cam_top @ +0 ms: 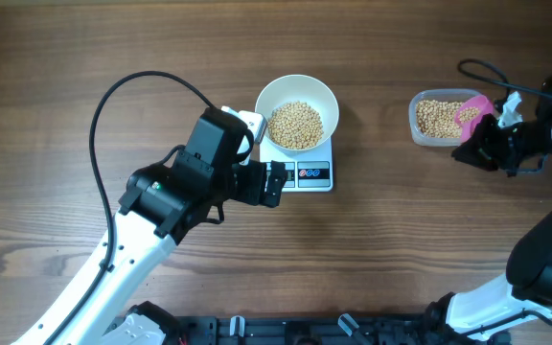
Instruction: Scoop item into bowl and weigh 150g on scale
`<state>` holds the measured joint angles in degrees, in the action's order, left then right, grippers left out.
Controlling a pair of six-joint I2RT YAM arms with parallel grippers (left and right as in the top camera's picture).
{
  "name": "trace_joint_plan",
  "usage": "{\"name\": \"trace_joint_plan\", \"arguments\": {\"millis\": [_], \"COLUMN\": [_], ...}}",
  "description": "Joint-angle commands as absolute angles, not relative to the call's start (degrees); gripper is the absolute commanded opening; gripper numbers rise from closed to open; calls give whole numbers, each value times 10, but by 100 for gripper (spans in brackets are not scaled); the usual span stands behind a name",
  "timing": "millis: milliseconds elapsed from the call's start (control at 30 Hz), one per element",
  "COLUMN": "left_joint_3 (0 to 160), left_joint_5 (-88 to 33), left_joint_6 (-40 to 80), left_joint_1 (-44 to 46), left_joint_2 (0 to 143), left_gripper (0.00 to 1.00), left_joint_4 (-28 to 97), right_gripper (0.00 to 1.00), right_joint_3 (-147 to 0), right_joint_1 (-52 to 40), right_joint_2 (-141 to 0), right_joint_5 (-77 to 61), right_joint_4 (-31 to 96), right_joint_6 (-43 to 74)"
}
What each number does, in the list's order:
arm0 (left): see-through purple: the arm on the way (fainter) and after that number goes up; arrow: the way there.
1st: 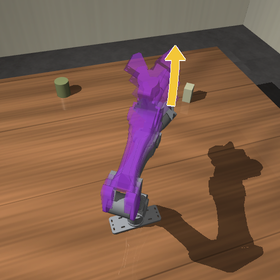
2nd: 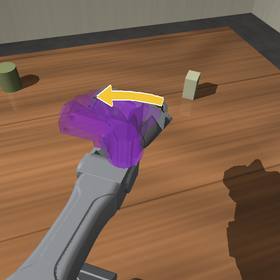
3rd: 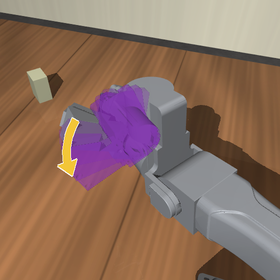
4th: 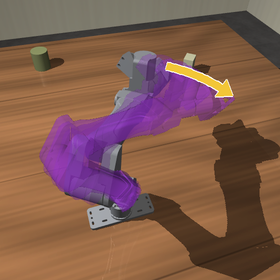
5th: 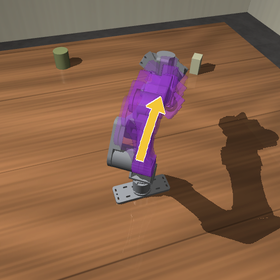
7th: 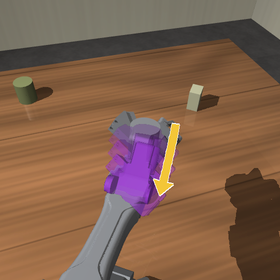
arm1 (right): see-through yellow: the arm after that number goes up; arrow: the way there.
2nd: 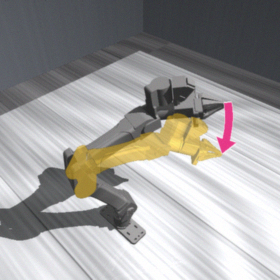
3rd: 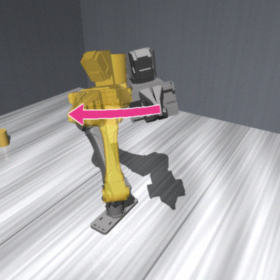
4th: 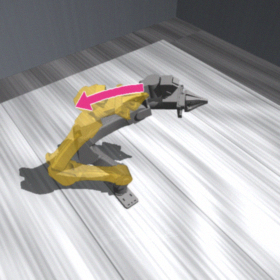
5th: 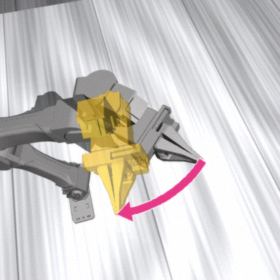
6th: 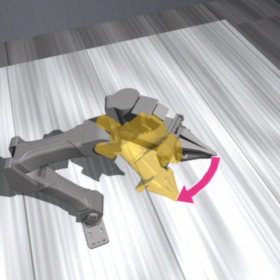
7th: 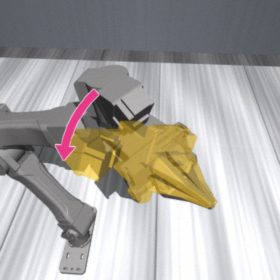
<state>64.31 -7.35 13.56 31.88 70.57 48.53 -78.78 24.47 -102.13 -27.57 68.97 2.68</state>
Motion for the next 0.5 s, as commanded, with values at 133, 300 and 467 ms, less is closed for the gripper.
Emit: {"name": "trace_joint_plan", "arguments": {"millis": [133,300,467], "left_joint_3": [641,641,641], "left_joint_5": [-68,-68,-68], "left_joint_6": [124,124,124], "left_joint_1": [321,321,321], "left_joint_2": [705,705,705], "left_gripper": [100,100,100], "left_joint_4": [484,484,484], "right_gripper": [4,4,4], "right_joint_3": [-800,-800,-800], "right_joint_1": [223,204,197], "right_joint_2": [-1029,-1029,-1029], "right_joint_5": [-330,-329,-320], "right_joint_4": [659,663,674], "right_joint_6": [-46,-71,-88]}}
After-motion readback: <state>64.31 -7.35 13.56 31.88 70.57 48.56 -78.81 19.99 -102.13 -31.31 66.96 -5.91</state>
